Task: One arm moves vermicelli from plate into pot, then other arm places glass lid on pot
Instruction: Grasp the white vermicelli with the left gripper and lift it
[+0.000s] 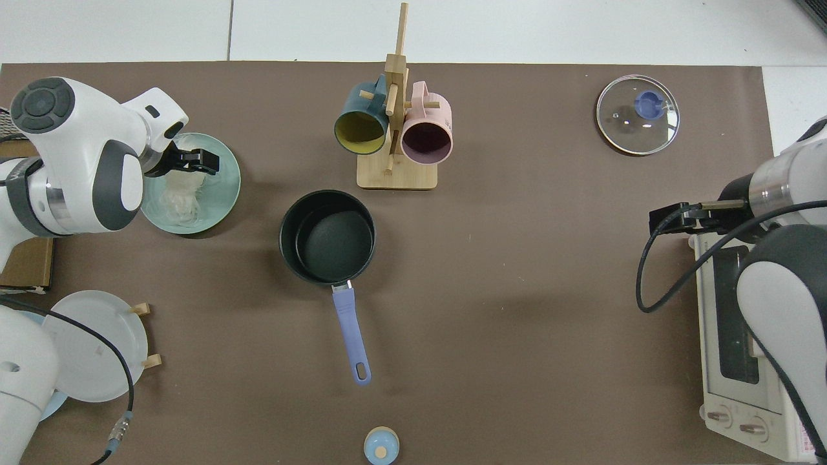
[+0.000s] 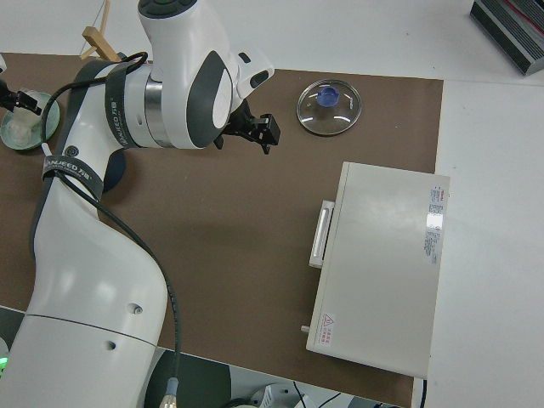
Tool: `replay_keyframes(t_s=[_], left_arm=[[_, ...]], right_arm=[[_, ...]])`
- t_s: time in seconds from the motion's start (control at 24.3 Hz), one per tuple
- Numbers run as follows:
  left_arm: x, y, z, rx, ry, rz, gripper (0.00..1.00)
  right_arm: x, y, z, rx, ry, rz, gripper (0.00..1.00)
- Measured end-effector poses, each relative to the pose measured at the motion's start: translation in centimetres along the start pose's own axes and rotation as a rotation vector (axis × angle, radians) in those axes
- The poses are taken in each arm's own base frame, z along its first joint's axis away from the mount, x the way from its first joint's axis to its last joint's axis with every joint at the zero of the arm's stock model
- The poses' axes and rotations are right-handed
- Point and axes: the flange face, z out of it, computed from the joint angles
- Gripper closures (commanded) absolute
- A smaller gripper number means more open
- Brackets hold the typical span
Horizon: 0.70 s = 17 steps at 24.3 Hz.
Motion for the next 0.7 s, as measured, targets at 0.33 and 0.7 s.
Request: replay_keyframes(t_s=[0.33,0.7], left_arm=[[-0.7,-0.2,1.5,0.002,0.013,-0.004,0.03],[-1.0,-1.2,3.0,0.009,0.022,-0.018,1.0]], right_arm=[[0.0,0.0,0.0,0.0,0.0,0.0,0.01],[0.0,0.0,0.0,0.0,0.0,0.0,0.01]])
